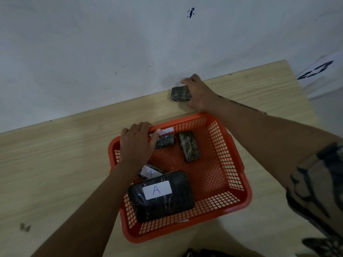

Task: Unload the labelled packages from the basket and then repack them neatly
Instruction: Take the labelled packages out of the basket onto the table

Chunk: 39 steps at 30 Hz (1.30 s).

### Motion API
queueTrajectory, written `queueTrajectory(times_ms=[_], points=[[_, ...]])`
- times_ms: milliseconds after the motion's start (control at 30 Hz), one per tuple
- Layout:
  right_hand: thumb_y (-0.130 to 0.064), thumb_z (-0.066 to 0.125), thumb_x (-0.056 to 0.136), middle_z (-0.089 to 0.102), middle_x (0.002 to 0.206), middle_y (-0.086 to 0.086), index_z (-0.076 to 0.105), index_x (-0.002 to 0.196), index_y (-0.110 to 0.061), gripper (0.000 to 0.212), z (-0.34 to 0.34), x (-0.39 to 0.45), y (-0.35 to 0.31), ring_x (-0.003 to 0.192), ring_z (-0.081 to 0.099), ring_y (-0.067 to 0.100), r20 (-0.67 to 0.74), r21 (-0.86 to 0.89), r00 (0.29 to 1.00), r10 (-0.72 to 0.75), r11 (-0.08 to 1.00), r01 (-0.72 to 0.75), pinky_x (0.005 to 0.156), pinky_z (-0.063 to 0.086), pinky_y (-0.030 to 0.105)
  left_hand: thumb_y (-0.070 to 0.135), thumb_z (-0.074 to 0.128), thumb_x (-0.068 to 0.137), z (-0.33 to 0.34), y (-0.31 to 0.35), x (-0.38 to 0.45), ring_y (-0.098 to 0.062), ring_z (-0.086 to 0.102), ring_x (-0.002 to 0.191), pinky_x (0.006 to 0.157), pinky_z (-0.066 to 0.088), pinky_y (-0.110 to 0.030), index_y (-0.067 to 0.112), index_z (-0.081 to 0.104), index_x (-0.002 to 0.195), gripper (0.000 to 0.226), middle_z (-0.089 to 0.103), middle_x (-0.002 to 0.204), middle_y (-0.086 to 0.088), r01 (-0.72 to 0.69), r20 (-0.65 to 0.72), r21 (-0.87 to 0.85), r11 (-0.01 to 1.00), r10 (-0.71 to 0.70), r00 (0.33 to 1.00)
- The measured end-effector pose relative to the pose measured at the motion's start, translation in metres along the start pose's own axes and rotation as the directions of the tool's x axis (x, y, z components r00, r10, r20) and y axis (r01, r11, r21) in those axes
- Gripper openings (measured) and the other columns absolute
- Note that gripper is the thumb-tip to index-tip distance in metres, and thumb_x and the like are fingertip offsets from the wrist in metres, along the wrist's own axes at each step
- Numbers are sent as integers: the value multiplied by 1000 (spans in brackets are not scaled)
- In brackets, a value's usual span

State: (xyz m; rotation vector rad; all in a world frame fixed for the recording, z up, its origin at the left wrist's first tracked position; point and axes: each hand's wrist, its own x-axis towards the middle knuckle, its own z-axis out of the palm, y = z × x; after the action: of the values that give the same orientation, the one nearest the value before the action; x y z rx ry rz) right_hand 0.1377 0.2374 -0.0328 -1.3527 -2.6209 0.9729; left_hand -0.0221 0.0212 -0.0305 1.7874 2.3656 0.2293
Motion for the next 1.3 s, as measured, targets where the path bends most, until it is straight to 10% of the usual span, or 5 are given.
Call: queueTrajectory(times_ms=[433, 600, 1033, 1300], points=[[-50, 75, 80, 61, 113, -8, 59, 122, -29, 50, -3, -4, -5, 103, 58, 12, 27, 298, 993, 115, 947, -118, 71, 40, 16, 44, 48, 97, -1, 2, 1, -28, 64, 87, 83, 42, -42, 13, 64, 104, 35, 71, 96, -7, -6, -21, 12, 1000, 6, 1000], [-20, 53, 100, 62, 119, 8, 65, 124, -21, 27, -6, -2, 0, 108, 57, 21, -28, 211, 999, 25, 977, -19, 78, 39, 22, 45, 47, 98, 0, 2, 1, -27, 63, 86, 82, 42, -42, 13, 63, 103, 36, 70, 95, -7, -6, -14, 23, 1000, 6, 1000], [-6, 74, 80, 45, 136, 11, 44, 147, -17, 74, -5, -10, -13, 128, 47, 25, 196, 15, 977, 82, 996, -87, 95, 37, 23, 47, 44, 99, -2, 0, 0, -26, 64, 90, 88, 42, -42, 14, 63, 107, 39, 70, 99, -7, -12, -11, -13, 1000, 12, 1000], [-22, 65, 89, 59, 120, -1, 68, 117, -14, 29, 7, -89, -38, 111, 56, 11, -280, 93, 938, -207, 966, 241, 97, 47, 27, 49, 41, 98, -10, -7, -10, -28, 54, 120, 106, 34, -49, 15, 54, 132, 49, 62, 128, -11, -53, 29, -70, 996, 55, 998]])
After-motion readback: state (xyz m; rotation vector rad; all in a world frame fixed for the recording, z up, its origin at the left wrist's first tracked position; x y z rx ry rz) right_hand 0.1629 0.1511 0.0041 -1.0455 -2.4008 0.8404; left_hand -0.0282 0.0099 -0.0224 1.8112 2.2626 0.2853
